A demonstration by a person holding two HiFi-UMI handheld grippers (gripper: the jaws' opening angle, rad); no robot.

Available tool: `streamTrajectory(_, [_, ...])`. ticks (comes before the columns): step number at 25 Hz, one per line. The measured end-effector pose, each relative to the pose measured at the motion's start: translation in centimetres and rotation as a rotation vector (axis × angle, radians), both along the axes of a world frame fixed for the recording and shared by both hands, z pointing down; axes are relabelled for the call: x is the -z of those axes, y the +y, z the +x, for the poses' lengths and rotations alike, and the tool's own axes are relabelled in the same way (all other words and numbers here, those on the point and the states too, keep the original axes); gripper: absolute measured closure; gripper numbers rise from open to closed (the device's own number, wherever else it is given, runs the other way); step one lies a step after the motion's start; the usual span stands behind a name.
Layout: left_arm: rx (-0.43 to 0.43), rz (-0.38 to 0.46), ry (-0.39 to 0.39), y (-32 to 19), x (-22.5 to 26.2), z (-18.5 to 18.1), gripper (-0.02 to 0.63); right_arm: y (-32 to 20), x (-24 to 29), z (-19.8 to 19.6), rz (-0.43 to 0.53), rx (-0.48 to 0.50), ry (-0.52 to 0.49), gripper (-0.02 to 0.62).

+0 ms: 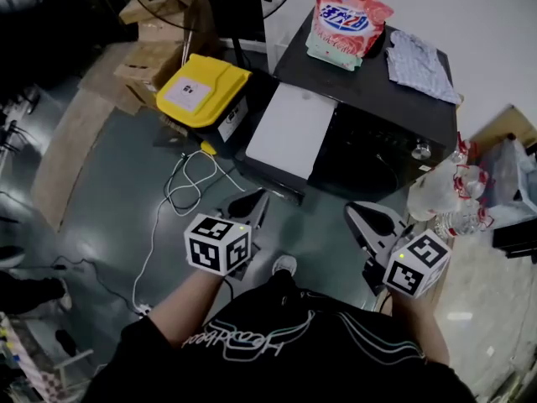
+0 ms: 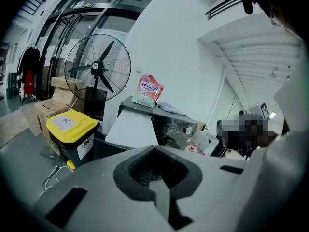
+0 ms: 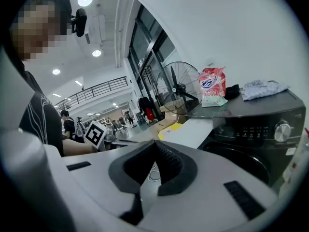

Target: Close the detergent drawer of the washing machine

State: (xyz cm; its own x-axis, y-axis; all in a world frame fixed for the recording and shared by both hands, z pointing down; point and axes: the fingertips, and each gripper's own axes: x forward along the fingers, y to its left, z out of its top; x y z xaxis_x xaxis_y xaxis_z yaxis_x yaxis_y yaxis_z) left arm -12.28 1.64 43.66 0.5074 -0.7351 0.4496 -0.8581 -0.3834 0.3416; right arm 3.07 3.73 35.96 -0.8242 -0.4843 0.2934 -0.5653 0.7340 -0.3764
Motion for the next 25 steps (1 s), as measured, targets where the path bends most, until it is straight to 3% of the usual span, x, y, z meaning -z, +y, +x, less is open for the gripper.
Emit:
streamTrajectory(13, [-0.014,-0.062,-0.138,-4.2,-7.5,-1.9,0.581,-2.4,-4.2,0.8,-0.092,-0.106,-0.006,0.569])
streamTrajectory(25, [-0.005,-0.075,-0.127,-5.1,-8.9,-2.4,0.582,-2.6,-7.2,1.4,-0.19,-0.163,-0.104,0.569])
